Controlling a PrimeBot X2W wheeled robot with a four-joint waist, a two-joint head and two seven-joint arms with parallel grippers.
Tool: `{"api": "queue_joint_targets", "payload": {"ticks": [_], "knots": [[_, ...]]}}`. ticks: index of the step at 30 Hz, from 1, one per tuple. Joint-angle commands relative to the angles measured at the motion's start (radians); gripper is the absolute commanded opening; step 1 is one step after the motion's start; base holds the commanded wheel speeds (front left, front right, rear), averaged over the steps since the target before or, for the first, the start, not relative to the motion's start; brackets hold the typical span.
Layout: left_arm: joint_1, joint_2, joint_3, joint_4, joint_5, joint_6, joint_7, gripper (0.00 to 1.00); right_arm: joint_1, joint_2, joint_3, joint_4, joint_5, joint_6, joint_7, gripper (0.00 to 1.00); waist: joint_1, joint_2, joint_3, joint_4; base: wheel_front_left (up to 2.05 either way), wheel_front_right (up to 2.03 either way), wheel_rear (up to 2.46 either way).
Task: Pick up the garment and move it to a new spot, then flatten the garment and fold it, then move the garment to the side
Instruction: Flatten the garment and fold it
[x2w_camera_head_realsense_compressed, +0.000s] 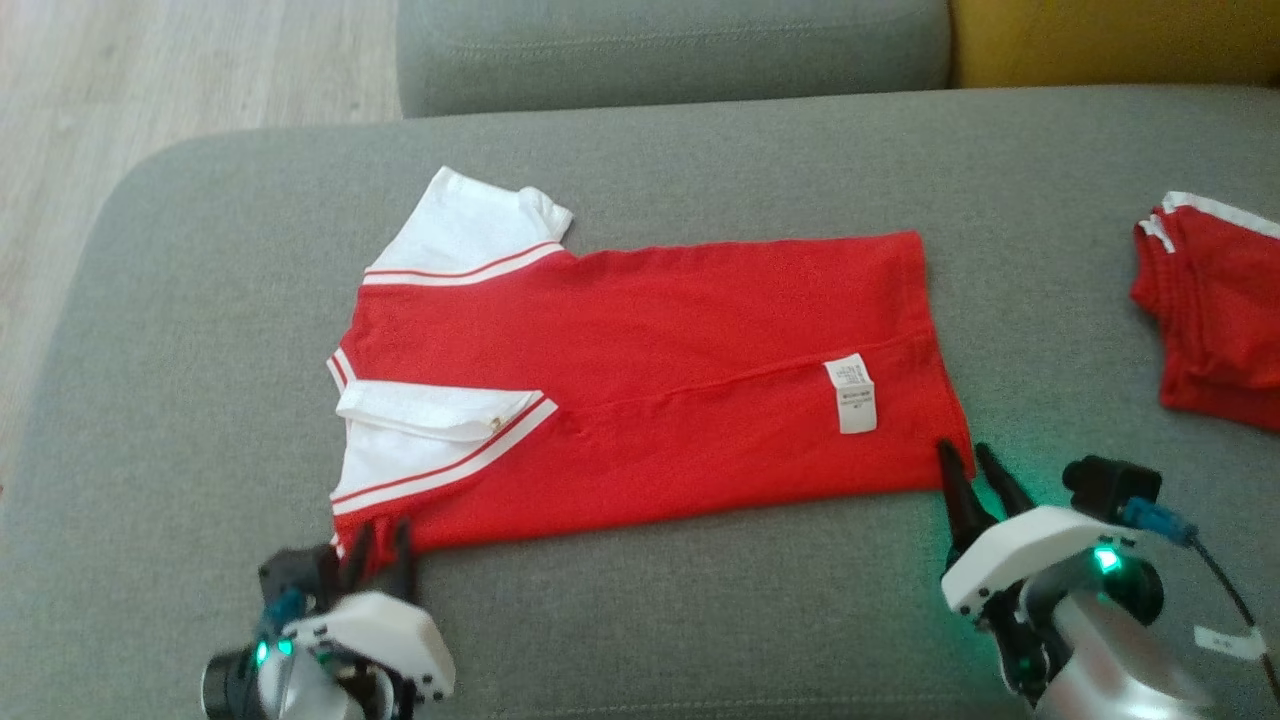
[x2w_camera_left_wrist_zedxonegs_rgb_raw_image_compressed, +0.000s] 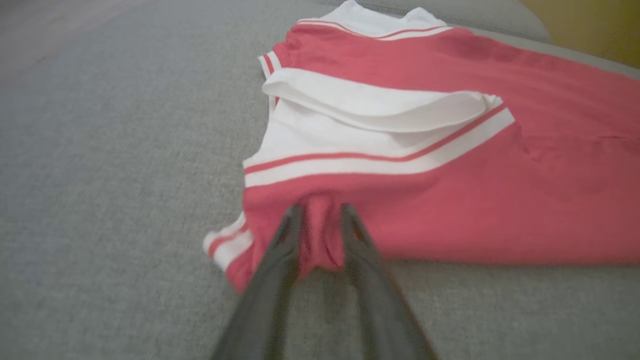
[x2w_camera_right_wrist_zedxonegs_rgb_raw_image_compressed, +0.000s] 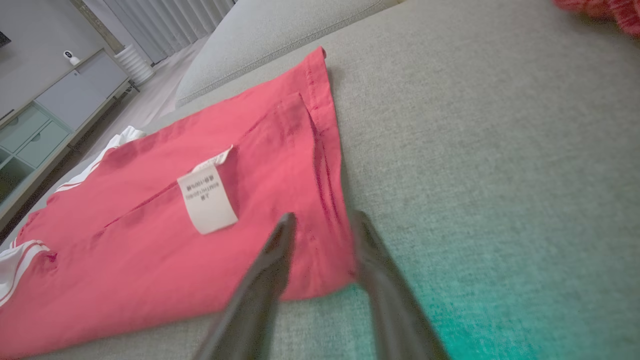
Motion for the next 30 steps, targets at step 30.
{"api": "queue_joint_targets", "payload": {"ticks": [30], "knots": [[-0.797,0.212,-0.101,0.006,0.192,-0.104,0.234,1.00,-0.608,-0.093,0.065,0.143,-0.127,0.002,0.223,0.86,0.0000,0.0000,0.379,0.045,0.00,0.00,0.00]]}}
